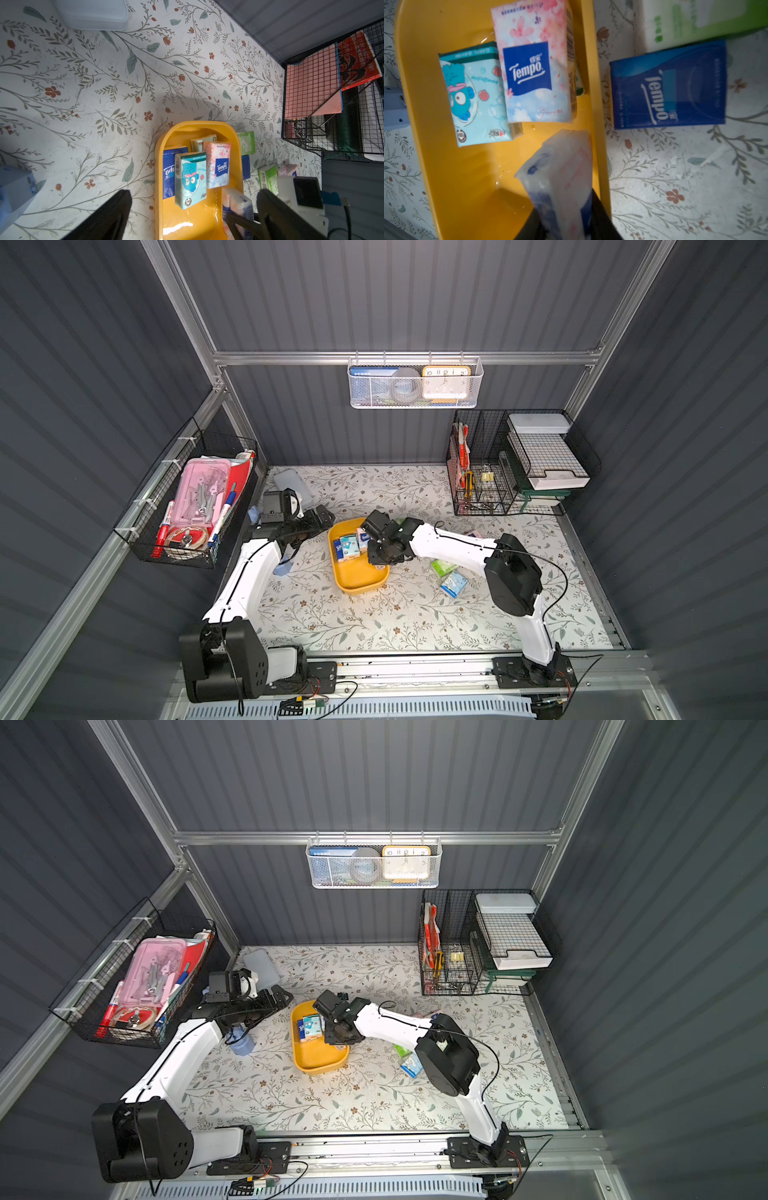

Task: Put the pocket tissues into the storage box
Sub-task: Place the pocket tissues in the storage box.

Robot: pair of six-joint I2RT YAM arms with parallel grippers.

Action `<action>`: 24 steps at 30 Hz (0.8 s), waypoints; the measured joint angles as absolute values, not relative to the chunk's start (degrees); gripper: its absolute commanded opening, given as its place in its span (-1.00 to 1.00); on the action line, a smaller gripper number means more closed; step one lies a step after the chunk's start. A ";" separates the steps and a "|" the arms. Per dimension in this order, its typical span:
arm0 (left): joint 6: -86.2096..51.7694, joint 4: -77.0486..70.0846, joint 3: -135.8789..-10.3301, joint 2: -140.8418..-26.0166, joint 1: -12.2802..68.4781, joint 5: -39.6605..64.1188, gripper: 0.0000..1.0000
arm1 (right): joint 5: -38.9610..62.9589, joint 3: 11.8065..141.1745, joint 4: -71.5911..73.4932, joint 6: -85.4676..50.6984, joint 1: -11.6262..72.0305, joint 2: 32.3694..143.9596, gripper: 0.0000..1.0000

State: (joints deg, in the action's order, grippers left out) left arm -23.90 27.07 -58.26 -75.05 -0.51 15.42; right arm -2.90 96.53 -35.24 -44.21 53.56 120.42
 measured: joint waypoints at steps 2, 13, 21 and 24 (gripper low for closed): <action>-23.90 27.07 -58.26 -75.05 -0.51 15.42 0.98 | -3.27 96.53 -35.22 -44.23 53.65 120.42 -0.18; -23.92 27.07 -58.26 -75.05 -0.51 15.42 0.98 | -4.97 96.53 -35.20 -43.00 53.74 118.28 -0.04; -23.92 27.07 -58.26 -75.05 -0.51 15.46 0.98 | -6.72 94.83 -34.44 -42.37 53.39 112.05 -0.04; -23.92 27.07 -58.46 -75.05 -0.51 15.86 0.98 | -7.42 90.26 -34.48 -42.06 52.07 107.15 -0.04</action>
State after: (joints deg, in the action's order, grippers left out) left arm -23.92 27.07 -58.46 -75.05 -0.51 15.86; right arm -7.42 90.26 -34.48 -42.06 52.07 107.15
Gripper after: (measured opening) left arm 0.992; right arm 0.480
